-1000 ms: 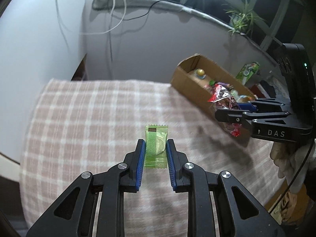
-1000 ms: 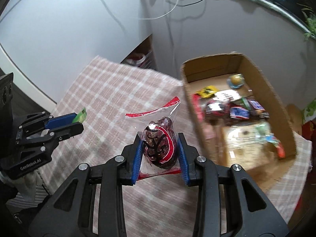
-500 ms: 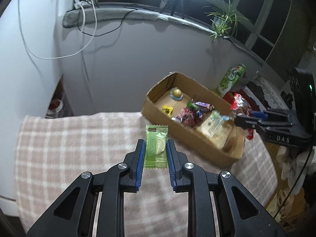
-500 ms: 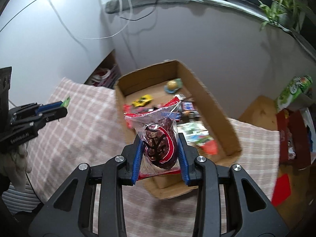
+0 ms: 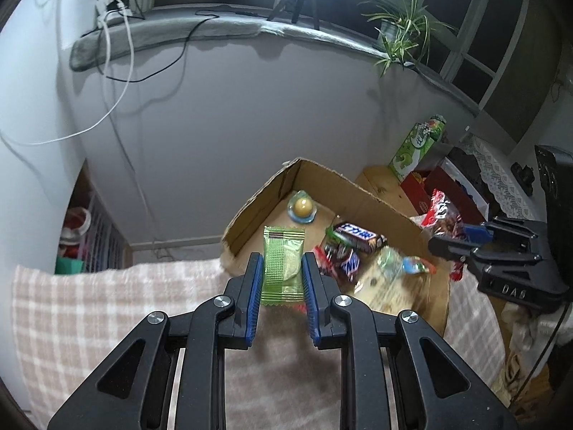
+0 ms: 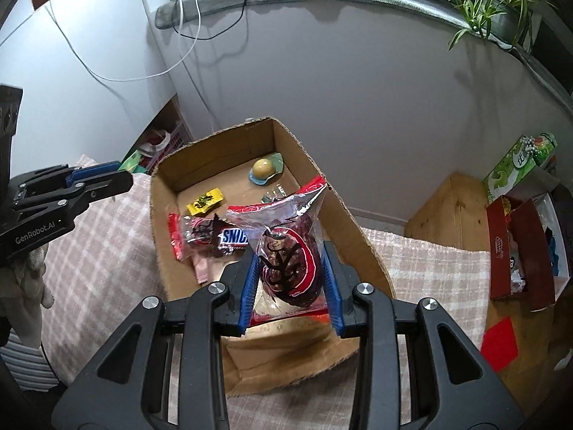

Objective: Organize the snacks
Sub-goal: 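Carry the red candy bag and green candy into the box and release both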

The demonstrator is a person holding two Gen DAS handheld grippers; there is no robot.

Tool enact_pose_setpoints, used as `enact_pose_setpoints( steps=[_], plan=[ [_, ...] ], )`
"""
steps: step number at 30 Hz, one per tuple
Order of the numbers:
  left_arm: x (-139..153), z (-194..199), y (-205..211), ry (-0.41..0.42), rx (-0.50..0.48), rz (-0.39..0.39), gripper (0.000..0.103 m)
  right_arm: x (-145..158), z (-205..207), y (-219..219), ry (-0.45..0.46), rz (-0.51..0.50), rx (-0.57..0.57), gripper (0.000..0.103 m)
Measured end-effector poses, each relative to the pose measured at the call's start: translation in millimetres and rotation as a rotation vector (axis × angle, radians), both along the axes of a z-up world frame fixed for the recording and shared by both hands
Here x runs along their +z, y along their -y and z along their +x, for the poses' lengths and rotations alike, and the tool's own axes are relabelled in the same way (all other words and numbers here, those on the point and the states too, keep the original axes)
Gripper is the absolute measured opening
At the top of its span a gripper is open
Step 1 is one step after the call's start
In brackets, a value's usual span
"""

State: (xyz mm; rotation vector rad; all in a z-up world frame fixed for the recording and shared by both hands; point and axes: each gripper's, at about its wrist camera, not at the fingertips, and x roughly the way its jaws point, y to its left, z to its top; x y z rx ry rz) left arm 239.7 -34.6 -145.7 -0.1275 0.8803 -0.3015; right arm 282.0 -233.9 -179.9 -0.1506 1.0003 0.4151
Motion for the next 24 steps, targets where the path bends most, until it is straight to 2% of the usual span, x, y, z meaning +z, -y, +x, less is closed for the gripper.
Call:
enact_pose_setpoints(
  steps=[9, 21, 22, 23, 24],
  plan=[
    [-5.3, 21.4, 23.7, -0.012, -0.037, 0.039, 0.02, -17.8, 11.3, -2.3, -0.035, -0.008, -0.002, 0.034],
    [-9.9, 29.1, 30.6, -0.027, -0.057, 0.053, 0.021, -28.2, 14.8, -2.6, -0.055, -0.005, 0.003, 0.036],
    [-10.6, 29.5, 31.6, -0.029, -0.059, 0.059, 0.022, -28.4, 14.6, -3.0, -0.053, -0.007, 0.005, 0.043],
    [-11.3, 29.9, 32.5, -0.032, -0.06, 0.062, 0.025, -28.1, 14.0, -3.3, -0.05, -0.009, 0.006, 0.056],
    [-12.1, 30.2, 33.0, -0.035, -0.061, 0.062, 0.028, -27.0, 12.6, -3.6, -0.038, -0.012, 0.005, 0.062]
  ],
)
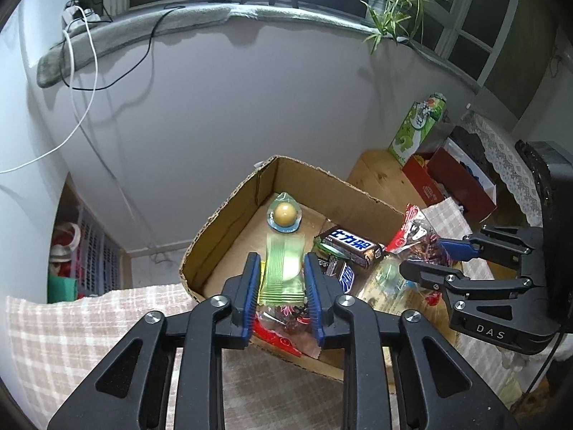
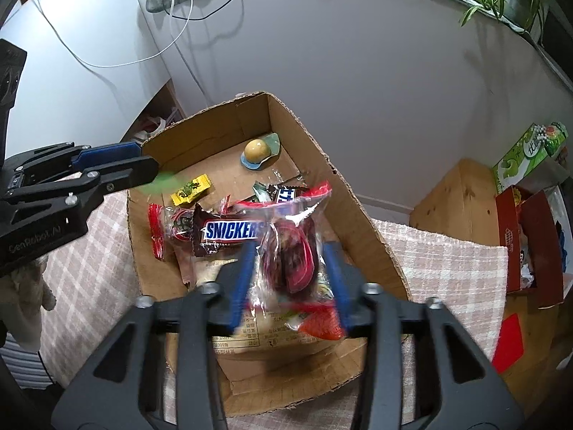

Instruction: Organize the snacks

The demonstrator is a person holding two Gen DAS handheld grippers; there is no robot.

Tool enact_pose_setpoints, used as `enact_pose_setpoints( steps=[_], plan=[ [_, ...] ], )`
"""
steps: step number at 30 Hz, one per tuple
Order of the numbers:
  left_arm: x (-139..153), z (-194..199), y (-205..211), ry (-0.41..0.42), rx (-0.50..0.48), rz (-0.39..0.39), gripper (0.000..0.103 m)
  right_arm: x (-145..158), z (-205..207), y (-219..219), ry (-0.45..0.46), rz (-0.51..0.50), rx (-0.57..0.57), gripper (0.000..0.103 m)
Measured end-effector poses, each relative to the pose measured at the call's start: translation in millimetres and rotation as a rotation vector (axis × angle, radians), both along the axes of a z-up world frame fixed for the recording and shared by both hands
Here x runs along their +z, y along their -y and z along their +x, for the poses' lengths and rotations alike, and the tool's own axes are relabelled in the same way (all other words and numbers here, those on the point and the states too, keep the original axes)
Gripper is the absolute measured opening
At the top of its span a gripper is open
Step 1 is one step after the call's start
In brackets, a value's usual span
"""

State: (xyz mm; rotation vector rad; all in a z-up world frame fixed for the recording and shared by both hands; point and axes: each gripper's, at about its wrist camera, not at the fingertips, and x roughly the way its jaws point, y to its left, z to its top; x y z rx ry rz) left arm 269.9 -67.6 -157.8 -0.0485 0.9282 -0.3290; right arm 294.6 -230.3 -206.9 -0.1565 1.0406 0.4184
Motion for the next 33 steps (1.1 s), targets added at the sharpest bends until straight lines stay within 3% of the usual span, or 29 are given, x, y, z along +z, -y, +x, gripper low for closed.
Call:
enact_pose_setpoints(
  steps=[2, 7, 16, 33],
  plan=[
    [-0.3, -0.2, 0.5, 0.001, 0.005, 0.002, 0.043, 1.7, -1.5, 0.0, 0.011, -0.008, -0.002, 0.073],
    [-0.9, 0.0, 1.9, -0.01, 0.017, 0.012, 0.054, -0.9, -2.4, -0.9, 0.006, -0.039, -0.002, 0.074],
    [3.4, -7.4, 2.7, 0.008, 0.017, 0.014, 0.055, -2.5, -13.6, 10.1, 0.0, -0.009, -0.048, 0.074],
    [21.1, -40.7, -5.6, 0.05, 0.049, -0.014, 0.055, 23.4, -47.2, 20.7, 0.043, 0.07, -0.125, 0.074]
  ],
)
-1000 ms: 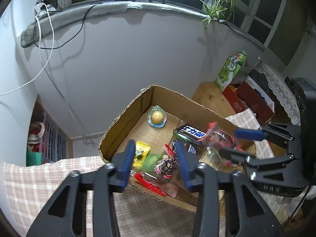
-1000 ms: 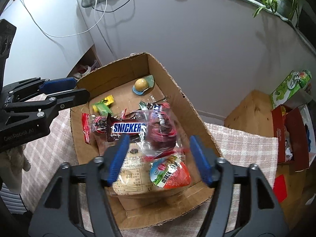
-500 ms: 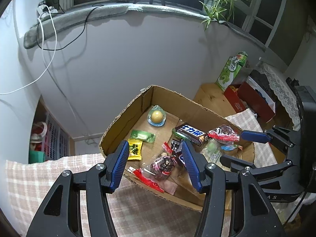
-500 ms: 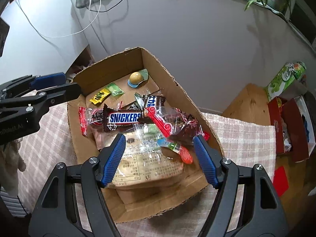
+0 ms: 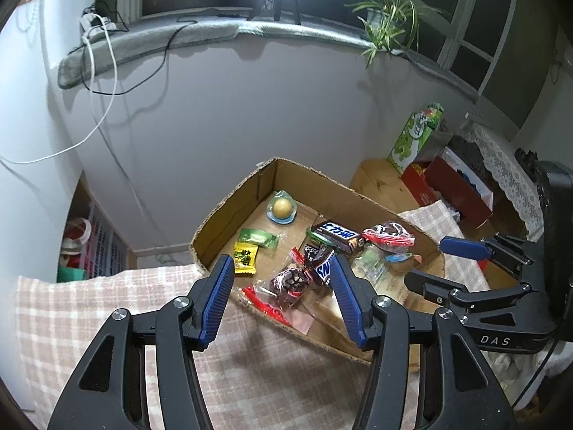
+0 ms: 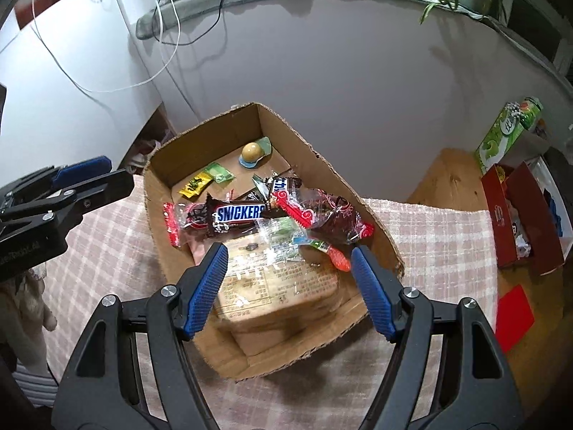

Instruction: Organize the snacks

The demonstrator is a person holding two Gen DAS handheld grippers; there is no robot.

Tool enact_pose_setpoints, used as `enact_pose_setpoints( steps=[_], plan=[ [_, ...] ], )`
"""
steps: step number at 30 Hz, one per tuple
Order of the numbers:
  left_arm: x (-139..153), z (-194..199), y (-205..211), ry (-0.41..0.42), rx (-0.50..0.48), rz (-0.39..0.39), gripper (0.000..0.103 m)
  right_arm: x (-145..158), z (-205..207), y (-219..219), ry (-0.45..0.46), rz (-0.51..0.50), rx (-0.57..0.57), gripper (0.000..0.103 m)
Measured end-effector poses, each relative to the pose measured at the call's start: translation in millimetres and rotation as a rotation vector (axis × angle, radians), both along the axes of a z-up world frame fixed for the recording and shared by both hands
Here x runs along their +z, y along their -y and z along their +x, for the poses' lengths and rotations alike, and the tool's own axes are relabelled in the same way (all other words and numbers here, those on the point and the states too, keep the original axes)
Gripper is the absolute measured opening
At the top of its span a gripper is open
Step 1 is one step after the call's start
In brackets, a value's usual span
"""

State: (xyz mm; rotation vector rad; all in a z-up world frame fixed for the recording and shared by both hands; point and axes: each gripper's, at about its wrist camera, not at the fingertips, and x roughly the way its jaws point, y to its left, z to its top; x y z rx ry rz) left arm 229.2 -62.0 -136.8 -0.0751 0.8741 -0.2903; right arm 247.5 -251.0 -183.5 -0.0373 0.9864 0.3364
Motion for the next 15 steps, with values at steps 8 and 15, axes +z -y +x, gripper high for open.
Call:
enact_pose_setpoints(
  steps=[8, 15],
  plan=[
    [13.3, -27.4, -5.1, 0.026, 0.032, -0.013, 0.055, 16.7, -20.4, 2.0, 0.042, 0.016, -0.03, 0.074],
    [17.3, -47.0, -3.4, 0.033, 0.051, 0.0, 0.055, 26.5, -37.3, 5.9, 0.058, 0.026, -0.078, 0.074]
  ],
)
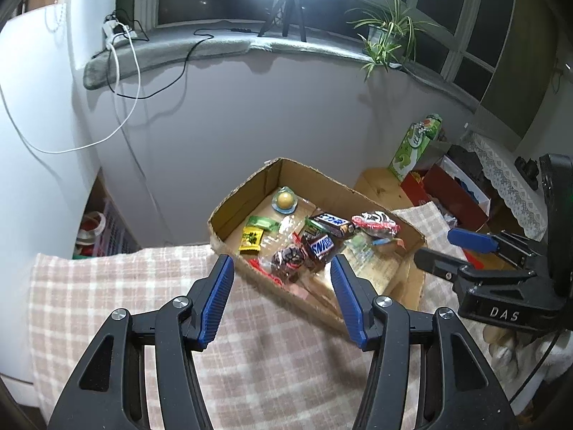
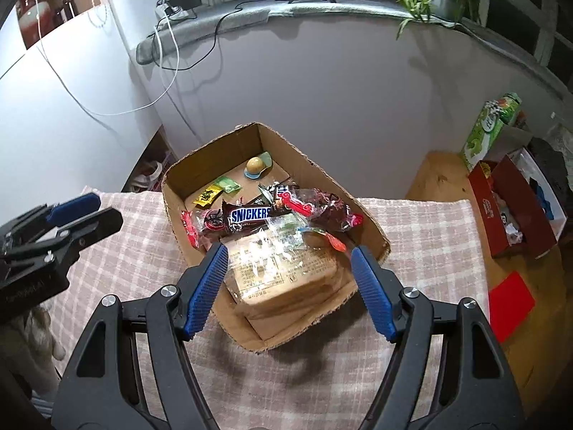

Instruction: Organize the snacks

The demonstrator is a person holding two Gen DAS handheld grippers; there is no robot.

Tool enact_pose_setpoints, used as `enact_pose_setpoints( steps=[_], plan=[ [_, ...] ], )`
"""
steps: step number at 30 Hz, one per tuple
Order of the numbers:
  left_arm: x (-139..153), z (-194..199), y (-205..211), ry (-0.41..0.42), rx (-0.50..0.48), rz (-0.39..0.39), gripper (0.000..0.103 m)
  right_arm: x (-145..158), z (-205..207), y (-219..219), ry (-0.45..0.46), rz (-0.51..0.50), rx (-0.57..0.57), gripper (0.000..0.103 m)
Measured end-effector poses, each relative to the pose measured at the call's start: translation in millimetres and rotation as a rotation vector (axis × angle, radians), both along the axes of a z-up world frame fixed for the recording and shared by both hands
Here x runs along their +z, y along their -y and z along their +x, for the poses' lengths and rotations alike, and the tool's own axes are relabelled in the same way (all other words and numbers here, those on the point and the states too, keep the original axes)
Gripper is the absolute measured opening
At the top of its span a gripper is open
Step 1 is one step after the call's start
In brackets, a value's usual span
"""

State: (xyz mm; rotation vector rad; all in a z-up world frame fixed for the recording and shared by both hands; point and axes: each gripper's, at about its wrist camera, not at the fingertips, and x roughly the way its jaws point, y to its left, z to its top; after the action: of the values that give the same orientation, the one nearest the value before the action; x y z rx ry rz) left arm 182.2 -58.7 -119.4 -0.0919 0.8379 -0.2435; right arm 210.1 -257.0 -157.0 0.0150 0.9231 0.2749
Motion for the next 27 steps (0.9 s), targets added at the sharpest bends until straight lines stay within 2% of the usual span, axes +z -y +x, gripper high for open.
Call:
enact_pose_setpoints(
  steps=[9, 27],
  plan=[
    [5.5, -17.0, -2.8, 0.014, 0.024, -0.002, 0.055, 2.5, -15.3, 4.5, 0.002, 0.002, -0.031, 0.074],
    [11.4, -24.9, -4.7, 0.027, 0.047, 0.007, 0.055, 3.0, -17.2, 5.2, 0.0, 0.003, -0.037, 0.074]
  ],
)
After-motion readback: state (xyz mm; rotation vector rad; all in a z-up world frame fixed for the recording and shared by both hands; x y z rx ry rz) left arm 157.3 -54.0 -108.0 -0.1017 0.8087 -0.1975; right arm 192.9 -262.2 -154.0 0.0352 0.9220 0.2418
